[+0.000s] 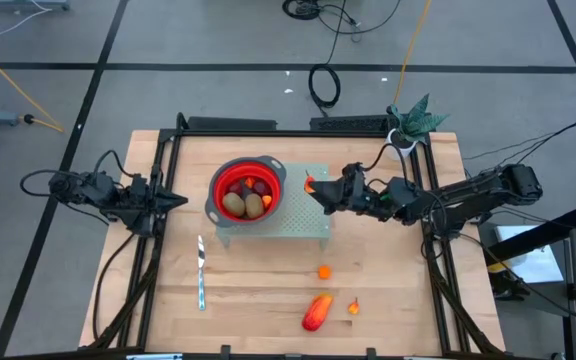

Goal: Pick & Place Fruit
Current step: Put the right peach into the strainer bowl on the shelf

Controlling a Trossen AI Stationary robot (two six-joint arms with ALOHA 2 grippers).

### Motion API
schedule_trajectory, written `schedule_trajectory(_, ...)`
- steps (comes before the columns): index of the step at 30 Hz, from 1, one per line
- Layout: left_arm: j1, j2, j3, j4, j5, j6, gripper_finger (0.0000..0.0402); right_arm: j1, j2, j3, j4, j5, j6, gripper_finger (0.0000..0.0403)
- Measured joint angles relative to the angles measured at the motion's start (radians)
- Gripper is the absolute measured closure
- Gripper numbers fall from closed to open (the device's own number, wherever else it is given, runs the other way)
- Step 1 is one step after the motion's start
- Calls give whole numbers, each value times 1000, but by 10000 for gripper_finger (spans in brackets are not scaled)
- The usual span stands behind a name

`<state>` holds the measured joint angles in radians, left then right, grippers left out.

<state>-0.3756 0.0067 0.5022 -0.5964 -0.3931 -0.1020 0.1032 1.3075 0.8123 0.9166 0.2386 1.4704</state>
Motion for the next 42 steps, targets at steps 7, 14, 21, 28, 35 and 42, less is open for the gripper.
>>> schedule_trajectory(7,0,0,0,0,0,0,388,2,0,0,-13,-5,-239,275)
schedule_trajectory(14,0,0,0,0,0,-1,399,3,0,76,-77,-35,-609,275)
schedule_trajectory(21,0,0,0,-1,0,-2,388,2,0,269,-423,-86,-977,275)
schedule_trajectory(28,0,0,0,-1,0,-2,400,-26,0,361,-579,-81,-1217,275)
schedule_trajectory(35,0,0,0,-1,0,-3,387,-71,29,363,-570,-82,-1324,275)
schedule_trajectory(42,0,0,0,-1,-1,-5,385,-83,125,430,-667,-87,-1342,275)
